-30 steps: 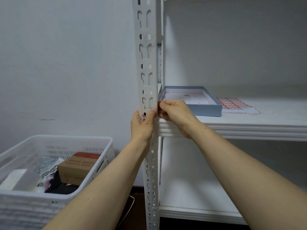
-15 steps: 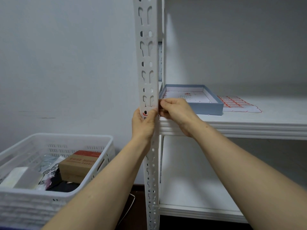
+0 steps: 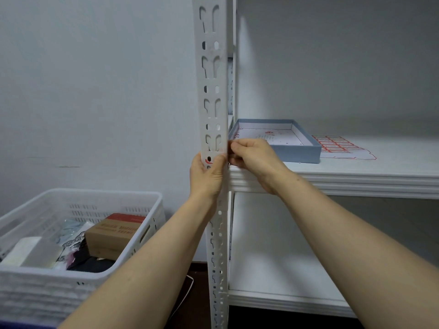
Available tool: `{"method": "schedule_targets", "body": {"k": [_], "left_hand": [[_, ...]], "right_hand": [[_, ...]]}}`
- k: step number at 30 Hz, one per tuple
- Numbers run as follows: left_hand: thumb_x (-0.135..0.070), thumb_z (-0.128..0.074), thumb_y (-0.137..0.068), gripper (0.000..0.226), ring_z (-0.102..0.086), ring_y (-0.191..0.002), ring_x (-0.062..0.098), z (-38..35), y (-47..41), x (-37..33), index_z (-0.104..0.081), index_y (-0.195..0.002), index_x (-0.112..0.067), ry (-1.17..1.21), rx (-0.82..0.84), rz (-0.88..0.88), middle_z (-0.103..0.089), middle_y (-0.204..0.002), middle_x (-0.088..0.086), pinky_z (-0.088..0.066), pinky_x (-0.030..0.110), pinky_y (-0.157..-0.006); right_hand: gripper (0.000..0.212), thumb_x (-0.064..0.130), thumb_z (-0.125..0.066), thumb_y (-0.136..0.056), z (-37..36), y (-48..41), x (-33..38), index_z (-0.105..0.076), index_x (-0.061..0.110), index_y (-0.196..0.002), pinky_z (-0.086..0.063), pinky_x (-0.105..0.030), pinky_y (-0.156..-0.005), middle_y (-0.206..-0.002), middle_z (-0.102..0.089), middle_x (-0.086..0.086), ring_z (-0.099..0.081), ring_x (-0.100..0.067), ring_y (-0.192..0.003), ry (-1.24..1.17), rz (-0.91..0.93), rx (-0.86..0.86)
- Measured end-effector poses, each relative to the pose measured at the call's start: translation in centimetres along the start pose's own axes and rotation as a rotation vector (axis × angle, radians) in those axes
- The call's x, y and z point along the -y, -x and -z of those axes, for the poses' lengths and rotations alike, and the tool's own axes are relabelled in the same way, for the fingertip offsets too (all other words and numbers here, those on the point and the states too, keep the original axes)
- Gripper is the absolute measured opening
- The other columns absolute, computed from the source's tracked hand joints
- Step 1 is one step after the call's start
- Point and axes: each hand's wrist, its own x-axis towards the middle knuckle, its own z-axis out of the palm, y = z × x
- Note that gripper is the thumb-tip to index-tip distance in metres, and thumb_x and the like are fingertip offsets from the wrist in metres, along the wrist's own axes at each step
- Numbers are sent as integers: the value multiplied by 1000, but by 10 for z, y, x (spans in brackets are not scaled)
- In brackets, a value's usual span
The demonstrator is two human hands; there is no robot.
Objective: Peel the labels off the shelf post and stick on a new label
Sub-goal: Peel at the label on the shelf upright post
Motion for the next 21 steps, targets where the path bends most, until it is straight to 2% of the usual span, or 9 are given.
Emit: {"method": "schedule_targets", "body": {"k": [3, 6, 8, 10, 13, 17, 21], "left_hand": [[-6, -57, -88, 27, -59, -69, 5, 1, -1, 1, -55, -113, 4, -16, -7, 2, -63, -87, 4, -47, 8, -59], [-7, -56, -89, 24, -60, -64, -2, 2, 0, 2, -56, -112, 1, -28, 8, -8, -63, -84, 0, -46, 8, -58], [-8, -58, -88, 19, -60, -61, -4, 2, 1, 2, -58, -106, -3, -10, 9, -14, -63, -81, -1, -46, 9, -58], [-10, -60, -87, 15, -61, -65, 1, 1, 1, 0, -60, -101, -4, 19, 2, -10, -64, -79, 0, -47, 10, -58], [-7, -58, -88, 21, -61, -69, 5, -2, -1, 0, -59, -107, 2, 17, -10, -14, -64, -83, 3, -48, 10, -60], [-2, -55, -87, 20, -58, -56, -6, -1, -2, 0, -56, -107, 2, -20, -13, -29, -61, -78, 1, -45, 8, -55], [-3, -55, -89, 15, -56, -54, -9, 1, 1, 1, -56, -104, -2, -14, -2, -30, -60, -76, -1, -43, 7, -53]], "right_hand": [[26, 9, -43, -95, 0, 1, 0, -67, -4, -96, -50, -36, -97, -109, -66, -25, -64, -21, -87, -12, -5, 1], [27, 9, -43, -95, 0, 1, -1, -66, -6, -98, -48, -40, -98, -110, -66, -25, -66, -31, -97, 0, -5, -1], [27, 8, -43, -96, 1, 2, 0, -67, -4, -98, -52, -31, -94, -108, -68, -22, -66, -19, -87, -18, 1, 12], [27, 8, -43, -96, 1, 2, 0, -67, -3, -98, -52, -27, -89, -103, -69, -21, -62, -12, -79, -23, 11, 13], [27, 8, -43, -96, 1, 1, 0, -67, -2, -98, -51, -29, -91, -102, -69, -20, -61, -11, -78, -17, 10, 8], [26, 8, -43, -96, 1, 1, -1, -68, 1, -96, -52, -25, -87, -107, -69, -17, -64, -11, -81, -45, 10, 18], [27, 8, -43, -96, 0, 1, -1, -69, 4, -92, -52, -27, -90, -107, -69, -17, -64, -12, -82, -41, 12, 26]]}}
